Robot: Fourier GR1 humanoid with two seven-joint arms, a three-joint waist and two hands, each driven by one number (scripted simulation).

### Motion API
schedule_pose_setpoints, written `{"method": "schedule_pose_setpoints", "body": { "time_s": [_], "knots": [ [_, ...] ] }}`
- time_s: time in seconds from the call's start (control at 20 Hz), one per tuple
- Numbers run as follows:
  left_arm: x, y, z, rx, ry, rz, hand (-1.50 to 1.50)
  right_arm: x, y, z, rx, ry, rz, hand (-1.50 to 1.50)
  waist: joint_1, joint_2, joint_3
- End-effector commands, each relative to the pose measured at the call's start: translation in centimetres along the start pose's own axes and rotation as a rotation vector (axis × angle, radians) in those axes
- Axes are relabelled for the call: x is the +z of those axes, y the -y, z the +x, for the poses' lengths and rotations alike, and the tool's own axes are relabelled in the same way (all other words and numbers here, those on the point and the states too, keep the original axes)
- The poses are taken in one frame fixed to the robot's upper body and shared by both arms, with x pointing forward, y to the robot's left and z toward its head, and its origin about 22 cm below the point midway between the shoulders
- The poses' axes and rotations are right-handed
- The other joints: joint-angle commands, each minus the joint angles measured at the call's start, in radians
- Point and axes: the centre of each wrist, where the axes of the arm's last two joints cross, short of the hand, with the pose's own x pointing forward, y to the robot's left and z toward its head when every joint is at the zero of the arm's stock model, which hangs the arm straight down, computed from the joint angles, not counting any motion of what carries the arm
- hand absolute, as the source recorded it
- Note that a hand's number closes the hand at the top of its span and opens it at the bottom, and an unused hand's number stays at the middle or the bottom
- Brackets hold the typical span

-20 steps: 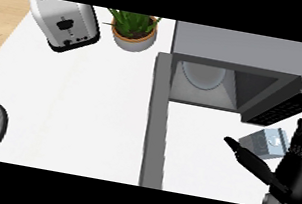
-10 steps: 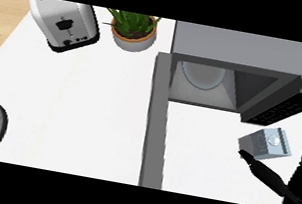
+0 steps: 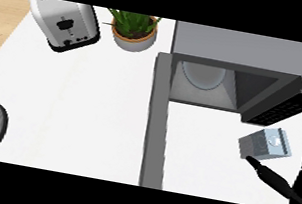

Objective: Pick up the milk, place it into the microwave and close the microwave

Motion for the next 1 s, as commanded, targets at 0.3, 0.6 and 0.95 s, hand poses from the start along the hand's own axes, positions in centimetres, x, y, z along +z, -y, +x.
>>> {"method": "schedule_pose_setpoints", "body": {
  "time_s": [0.3, 0.6, 0.95],
  "knots": [
    [0.6, 0.9, -0.7, 0.002, -0.009, -0.005, -1.50, -1.2, 0.2, -4.3, 0.018, -0.050, -0.012, -1.50, 0.002, 0.000, 0.000],
    [0.9, -0.5, -1.3, 0.005, -0.021, -0.004, -1.50, -1.0, -0.7, -5.9, -0.019, -0.095, 0.057, -1.50, 0.003, 0.001, 0.000],
    [-0.3, -1.2, -0.6, 0.009, 0.007, 0.006, -1.50, -0.5, -2.1, -7.4, -0.105, -0.097, 0.096, -1.50, 0.003, 0.002, 0.000]
  ]
}}
